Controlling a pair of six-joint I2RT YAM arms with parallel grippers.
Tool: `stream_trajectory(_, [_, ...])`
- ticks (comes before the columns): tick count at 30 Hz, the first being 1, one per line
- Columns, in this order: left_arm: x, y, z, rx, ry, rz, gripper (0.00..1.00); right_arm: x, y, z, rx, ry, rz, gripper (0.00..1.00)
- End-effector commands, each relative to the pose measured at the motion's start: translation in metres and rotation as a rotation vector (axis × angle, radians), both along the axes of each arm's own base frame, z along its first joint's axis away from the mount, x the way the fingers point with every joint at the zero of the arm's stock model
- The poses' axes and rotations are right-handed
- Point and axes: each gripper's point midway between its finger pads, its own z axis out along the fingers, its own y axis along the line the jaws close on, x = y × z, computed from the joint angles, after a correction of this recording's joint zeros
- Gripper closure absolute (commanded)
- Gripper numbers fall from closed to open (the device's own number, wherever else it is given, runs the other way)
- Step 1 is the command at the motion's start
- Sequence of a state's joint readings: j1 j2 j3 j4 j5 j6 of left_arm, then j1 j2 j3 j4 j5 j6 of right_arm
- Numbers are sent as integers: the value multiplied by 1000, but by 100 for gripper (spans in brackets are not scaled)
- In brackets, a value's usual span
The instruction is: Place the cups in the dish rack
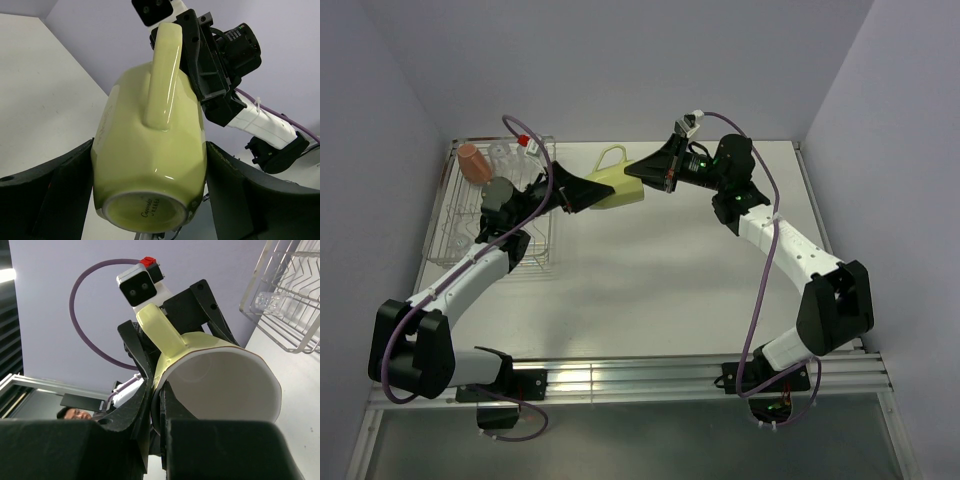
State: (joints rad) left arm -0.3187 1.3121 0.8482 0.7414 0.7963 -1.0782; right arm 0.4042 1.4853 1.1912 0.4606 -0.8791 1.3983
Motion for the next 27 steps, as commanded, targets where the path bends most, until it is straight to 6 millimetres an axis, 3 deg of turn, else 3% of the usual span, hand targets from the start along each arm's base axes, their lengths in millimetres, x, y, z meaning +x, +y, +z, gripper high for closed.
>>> stream_trajectory(1, [-11, -4, 25, -27, -101, -36, 21, -8, 6, 34, 63, -111, 20, 100])
stream_trajectory(5, [-12, -5, 25, -22, -93, -42, 47, -6, 8, 33, 60, -111, 18, 100])
stream_trajectory(6, [-12, -5, 27, -20, -98, -42, 64, -5, 9, 32, 57, -105, 16, 100])
stream_trajectory(10, [-13, -4, 37, -12, -103, -33, 100, -2, 10, 27, 39, -107, 2, 100])
stream_trajectory(13, [-17, 0, 50, -4, -116, -14, 100, 1, 9, 23, 14, -109, -22, 98])
stream_trajectory(18, [-20, 10, 69, 43, -152, 68, 100, 9, 3, 19, -44, -110, -102, 79])
stream_trajectory(27, [-22, 24, 73, 91, -112, 142, 100, 16, -18, 17, -117, -133, -243, 60])
